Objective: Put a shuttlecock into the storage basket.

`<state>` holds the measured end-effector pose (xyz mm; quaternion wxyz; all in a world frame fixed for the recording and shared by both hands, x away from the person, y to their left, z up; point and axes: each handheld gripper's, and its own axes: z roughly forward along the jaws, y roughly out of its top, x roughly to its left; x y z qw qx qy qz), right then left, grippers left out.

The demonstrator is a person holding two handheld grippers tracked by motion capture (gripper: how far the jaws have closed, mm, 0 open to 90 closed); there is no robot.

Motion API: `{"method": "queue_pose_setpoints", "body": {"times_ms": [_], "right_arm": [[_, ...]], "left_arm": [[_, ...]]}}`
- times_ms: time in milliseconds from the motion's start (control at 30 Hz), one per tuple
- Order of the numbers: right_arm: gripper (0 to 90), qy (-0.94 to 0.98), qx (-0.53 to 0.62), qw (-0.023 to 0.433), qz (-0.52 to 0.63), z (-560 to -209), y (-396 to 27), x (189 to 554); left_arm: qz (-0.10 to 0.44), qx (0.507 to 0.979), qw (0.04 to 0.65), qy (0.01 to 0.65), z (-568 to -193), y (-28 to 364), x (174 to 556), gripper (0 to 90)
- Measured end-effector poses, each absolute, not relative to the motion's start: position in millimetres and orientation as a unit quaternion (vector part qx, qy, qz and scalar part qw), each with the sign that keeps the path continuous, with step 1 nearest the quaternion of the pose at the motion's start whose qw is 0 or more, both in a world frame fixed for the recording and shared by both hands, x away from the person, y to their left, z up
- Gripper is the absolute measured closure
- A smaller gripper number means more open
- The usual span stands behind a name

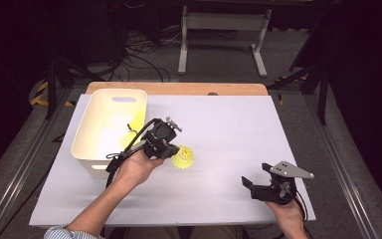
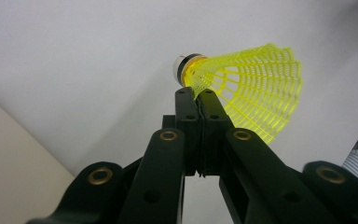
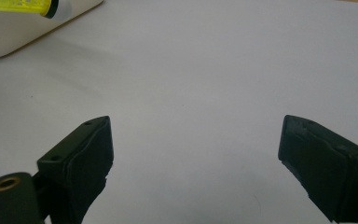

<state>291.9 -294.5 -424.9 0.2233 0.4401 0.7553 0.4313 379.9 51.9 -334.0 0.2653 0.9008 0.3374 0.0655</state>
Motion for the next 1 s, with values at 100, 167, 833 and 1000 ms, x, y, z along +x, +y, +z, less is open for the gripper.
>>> {"method": "queue_pose_setpoints", "body": {"times_ms": [100, 167, 833, 1000], "right_arm": [[10.1, 0.756, 0.438, 0.227, 0.43, -427, -295, 291], [9.5, 0.755, 0.438, 0.229, 0.431, -428, -296, 290], [8.8, 0.735, 0.448, 0.241, 0.449, -446, -311, 283], [8.7, 0.736, 0.447, 0.242, 0.447, -449, -312, 282]], "left_arm": [[0.066, 0.9, 0.266, 0.338, -332, 53, 380, 89.0], [0.067, 0.9, 0.267, 0.338, -331, 53, 380, 89.0], [0.075, 0.896, 0.272, 0.342, -314, 59, 386, 88.9], [0.082, 0.893, 0.274, 0.347, -306, 63, 388, 89.0]]}}
